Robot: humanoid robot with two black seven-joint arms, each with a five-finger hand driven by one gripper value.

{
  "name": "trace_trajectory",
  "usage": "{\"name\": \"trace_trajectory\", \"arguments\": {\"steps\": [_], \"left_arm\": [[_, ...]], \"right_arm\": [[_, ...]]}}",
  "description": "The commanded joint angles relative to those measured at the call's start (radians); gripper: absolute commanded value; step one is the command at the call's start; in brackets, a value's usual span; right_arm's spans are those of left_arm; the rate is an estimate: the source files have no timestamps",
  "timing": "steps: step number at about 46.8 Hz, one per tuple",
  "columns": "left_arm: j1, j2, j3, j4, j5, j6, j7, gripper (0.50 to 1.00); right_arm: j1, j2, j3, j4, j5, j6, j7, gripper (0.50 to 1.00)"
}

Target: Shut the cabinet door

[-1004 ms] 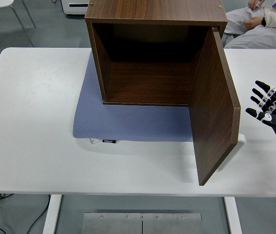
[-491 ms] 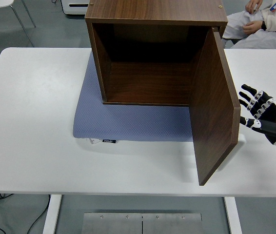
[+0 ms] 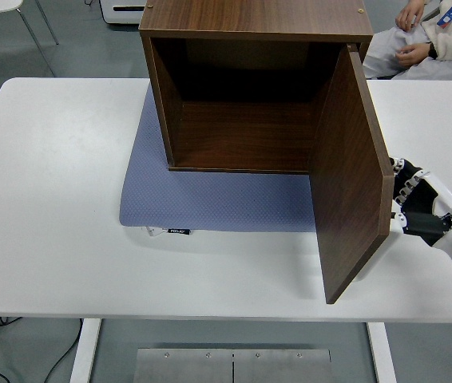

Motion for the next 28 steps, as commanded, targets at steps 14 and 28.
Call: {"name": "trace_trajectory", "arguments": {"steps": [14,28], "left_arm": [[0.0,0.0,0.0,-0.001,0.0,0.0,0.0,1.0],[0.0,0.0,0.0,0.001,0.0,0.0,0.0,1.0]], "right_arm": [[-0.063,-0.051,0.001,0.0,-0.032,0.069,0.062,1.0],[-0.114,-0.092,0.002,0.012,-0.052,0.138,0.073,1.0]]}}
